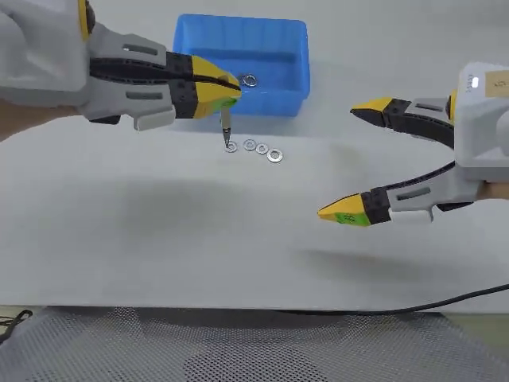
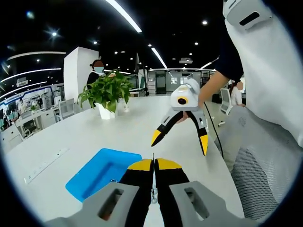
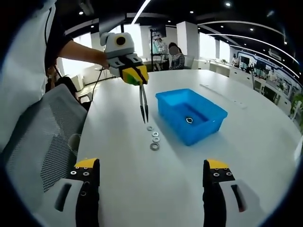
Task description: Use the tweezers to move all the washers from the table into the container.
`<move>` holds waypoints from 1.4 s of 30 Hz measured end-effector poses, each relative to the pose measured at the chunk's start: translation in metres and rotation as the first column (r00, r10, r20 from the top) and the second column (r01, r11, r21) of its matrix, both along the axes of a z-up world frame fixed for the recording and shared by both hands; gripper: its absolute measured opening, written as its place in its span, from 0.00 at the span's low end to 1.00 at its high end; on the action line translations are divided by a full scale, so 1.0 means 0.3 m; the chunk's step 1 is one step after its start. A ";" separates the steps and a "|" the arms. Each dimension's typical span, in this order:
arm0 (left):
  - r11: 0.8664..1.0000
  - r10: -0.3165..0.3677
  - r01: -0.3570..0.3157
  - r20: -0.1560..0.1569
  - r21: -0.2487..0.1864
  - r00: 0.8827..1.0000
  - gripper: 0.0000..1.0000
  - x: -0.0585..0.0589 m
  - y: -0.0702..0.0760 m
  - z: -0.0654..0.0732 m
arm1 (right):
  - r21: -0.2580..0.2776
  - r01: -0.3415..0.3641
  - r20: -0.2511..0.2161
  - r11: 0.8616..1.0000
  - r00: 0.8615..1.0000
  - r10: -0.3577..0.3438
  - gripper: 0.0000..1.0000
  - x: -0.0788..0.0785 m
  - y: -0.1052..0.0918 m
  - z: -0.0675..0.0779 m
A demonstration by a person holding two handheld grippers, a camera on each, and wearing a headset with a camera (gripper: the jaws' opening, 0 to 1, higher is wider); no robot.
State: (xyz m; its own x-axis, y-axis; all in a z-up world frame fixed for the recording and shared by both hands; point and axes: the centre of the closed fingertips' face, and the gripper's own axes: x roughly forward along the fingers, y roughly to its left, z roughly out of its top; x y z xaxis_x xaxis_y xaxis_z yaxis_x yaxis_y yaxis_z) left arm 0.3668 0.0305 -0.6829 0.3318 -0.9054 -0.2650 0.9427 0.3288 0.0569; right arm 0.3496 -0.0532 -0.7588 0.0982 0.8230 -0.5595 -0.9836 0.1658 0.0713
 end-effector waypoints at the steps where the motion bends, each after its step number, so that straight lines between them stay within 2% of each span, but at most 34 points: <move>1: 1.000 0.002 -0.002 0.001 0.000 1.000 0.04 0.002 0.000 -0.001 | -0.002 -0.003 -0.001 1.000 1.000 0.003 0.93 0.000 0.001 -0.002; 17: 1.000 0.003 -0.003 -0.009 -0.013 1.000 0.04 0.008 -0.010 -0.014 | 0.002 -0.015 -0.022 1.000 1.000 0.015 0.92 -0.009 0.019 -0.012; 27: 1.000 0.005 -0.005 -0.019 -0.005 1.000 0.04 0.008 -0.016 -0.051 | 0.003 -0.013 -0.034 1.000 0.999 0.013 0.92 -0.005 0.019 -0.013; 42: 1.000 0.009 -0.009 -0.001 -0.001 1.000 0.04 0.007 -0.007 -0.058 | 0.000 -0.018 -0.038 1.000 0.999 0.018 0.91 -0.006 0.026 -0.018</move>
